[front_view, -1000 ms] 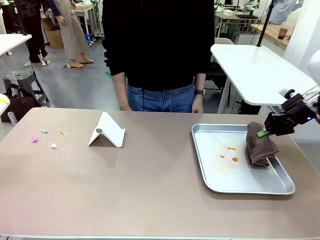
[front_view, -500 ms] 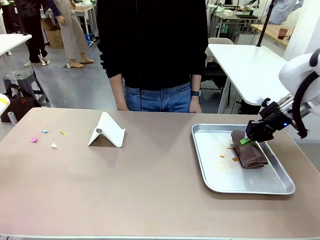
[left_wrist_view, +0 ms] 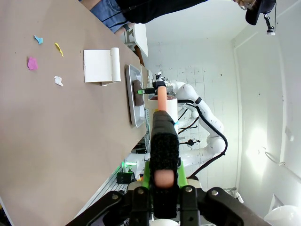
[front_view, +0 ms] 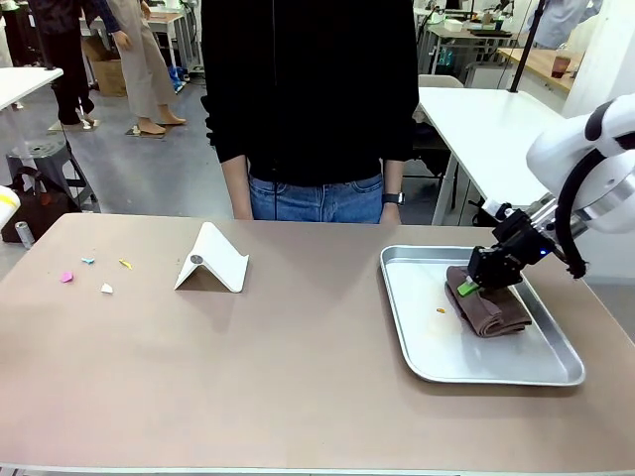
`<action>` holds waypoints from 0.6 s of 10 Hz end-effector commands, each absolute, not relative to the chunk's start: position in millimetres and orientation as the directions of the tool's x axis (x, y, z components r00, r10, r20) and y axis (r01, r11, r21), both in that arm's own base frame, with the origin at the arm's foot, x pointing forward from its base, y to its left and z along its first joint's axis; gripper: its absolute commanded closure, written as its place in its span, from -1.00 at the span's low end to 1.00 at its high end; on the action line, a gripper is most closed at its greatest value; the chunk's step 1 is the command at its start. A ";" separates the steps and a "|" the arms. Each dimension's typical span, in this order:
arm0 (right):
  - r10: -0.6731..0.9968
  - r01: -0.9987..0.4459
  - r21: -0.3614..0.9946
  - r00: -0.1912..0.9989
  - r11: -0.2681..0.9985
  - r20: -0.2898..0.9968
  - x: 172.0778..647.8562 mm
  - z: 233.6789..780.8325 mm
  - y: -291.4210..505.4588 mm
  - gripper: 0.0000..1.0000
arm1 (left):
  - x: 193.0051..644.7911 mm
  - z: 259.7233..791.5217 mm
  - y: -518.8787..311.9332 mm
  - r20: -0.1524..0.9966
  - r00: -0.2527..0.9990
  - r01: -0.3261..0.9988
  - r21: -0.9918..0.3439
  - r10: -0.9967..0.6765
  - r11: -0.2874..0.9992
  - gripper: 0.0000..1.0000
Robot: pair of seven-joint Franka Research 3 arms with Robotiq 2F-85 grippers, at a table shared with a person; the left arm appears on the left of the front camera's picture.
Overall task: Clean the surface of the table.
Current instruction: If a person points to the right, clean the right side of the table with your right hand, and if they point to the left, clean the left side with your left hand.
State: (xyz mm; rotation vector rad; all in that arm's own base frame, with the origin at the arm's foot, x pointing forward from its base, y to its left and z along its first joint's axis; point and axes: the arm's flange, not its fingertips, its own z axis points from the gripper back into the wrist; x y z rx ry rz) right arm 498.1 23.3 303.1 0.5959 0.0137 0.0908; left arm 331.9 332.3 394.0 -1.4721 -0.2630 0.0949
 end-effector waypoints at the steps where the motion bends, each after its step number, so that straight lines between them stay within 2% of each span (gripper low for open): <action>1: 0.105 -0.088 0.578 0.994 0.811 0.005 500.8 307.1 44.9 0.89 | 328.6 397.8 332.6 0.123 0.968 0.101 -0.989 0.219 0.105 1.00; 6: 0.220 -0.196 0.585 0.975 0.787 0.030 495.6 301.2 98.4 0.89 | 328.6 397.8 332.6 0.123 0.968 0.101 -0.989 0.219 0.105 1.00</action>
